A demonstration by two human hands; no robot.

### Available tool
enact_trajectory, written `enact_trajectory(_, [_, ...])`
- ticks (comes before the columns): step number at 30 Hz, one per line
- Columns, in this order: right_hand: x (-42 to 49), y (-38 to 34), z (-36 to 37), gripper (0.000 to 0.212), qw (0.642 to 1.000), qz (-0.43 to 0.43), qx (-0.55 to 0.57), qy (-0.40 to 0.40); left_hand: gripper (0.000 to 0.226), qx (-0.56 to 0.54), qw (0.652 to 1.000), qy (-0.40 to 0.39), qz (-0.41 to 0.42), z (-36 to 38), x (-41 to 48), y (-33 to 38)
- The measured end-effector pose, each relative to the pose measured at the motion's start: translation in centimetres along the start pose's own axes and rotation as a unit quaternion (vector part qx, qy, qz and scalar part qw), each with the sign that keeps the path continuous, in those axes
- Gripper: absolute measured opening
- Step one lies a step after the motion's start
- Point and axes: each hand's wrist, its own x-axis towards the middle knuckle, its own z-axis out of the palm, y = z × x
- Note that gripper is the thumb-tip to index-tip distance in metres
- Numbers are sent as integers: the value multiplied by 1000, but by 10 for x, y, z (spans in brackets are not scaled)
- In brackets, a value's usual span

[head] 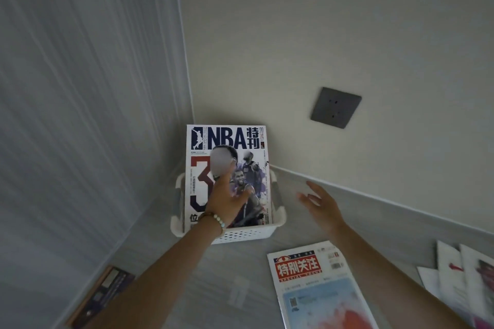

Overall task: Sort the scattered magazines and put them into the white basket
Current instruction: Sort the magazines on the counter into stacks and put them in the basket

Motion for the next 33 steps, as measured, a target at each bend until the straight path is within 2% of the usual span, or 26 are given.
enact_trajectory(2, [-17,14,-39,55,1000,15,16,16,70,25,999,-30,6,25,-13,18])
enact_trajectory(4, [-36,33,-82,54,998,33,30,38,74,33,998,-61,0,52,-29,36])
enact_trajectory(7, [-70,67,-150,52,994,61,47,80,74,37,991,-125,-17,99,-53,59])
enact_trajectory(13, [-174,145,-302,58,985,107,3,139,61,34,973,-226,8,235,-124,121])
enact_trajectory(16, [-230,185,-362,62,964,152,28,215,58,47,956,-289,21,305,-165,148])
enact_trajectory(19, [-280,224,-408,69,946,194,-5,261,60,27,932,-361,15,365,-208,168])
enact_trajectory(24, [-343,276,-453,76,915,265,41,302,62,18,895,-446,9,442,-271,187])
enact_trajectory(28, [-374,307,-465,86,890,304,94,327,64,86,866,-491,30,483,-309,190])
enact_trajectory(30, [-380,318,-465,87,890,299,128,320,65,123,859,-494,48,498,-322,189])
enact_trajectory(33, [-380,326,-460,86,899,293,123,302,65,167,868,-461,82,512,-332,187])
